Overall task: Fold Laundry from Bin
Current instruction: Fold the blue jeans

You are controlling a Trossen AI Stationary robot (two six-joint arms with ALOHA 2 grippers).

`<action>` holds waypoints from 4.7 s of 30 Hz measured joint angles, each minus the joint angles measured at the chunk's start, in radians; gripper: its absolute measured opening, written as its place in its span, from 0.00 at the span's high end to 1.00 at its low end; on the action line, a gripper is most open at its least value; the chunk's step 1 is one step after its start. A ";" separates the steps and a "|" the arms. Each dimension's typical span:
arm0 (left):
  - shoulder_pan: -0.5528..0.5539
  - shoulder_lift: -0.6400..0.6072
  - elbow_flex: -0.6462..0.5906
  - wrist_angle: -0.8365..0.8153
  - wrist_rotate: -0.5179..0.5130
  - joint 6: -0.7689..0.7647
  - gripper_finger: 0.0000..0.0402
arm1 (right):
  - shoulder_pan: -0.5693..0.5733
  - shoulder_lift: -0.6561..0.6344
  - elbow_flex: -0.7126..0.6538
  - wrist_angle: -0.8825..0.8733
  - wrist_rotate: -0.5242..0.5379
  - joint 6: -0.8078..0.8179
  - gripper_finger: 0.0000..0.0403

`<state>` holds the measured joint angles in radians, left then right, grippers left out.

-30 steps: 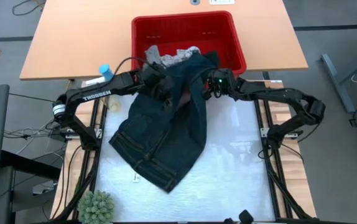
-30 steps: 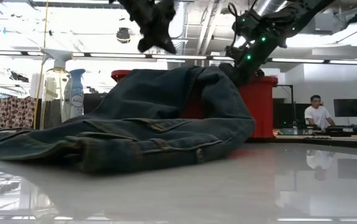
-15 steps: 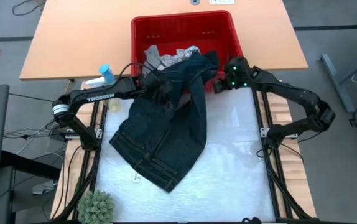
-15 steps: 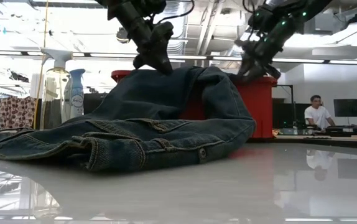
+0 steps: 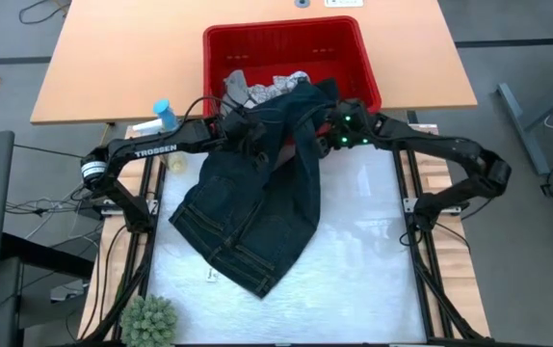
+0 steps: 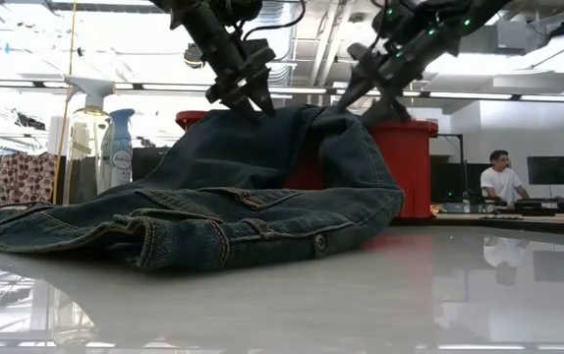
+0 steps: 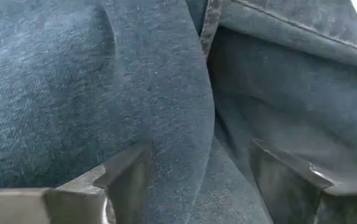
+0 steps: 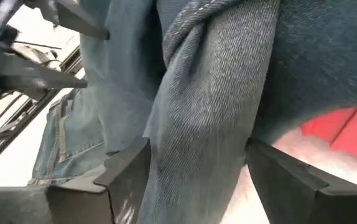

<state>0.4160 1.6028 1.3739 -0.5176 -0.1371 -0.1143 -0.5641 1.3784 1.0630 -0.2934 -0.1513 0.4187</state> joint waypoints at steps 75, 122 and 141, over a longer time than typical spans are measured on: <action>-0.481 0.002 -0.007 -0.183 -0.013 -0.422 0.48 | 0.982 0.376 0.322 -0.580 -0.558 -0.049 0.90; -0.352 -0.489 -0.671 -0.259 -0.259 -0.879 0.48 | 0.796 -0.140 0.322 -0.887 -0.020 0.332 0.45; -0.184 -0.329 -0.860 0.190 -0.015 -0.704 0.48 | 0.806 -0.116 0.322 -0.808 -0.020 0.314 0.45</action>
<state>0.2318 1.2737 0.5140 -0.3274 -0.1525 -0.8187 0.2420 1.2629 1.3853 -1.1019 -0.1715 0.7330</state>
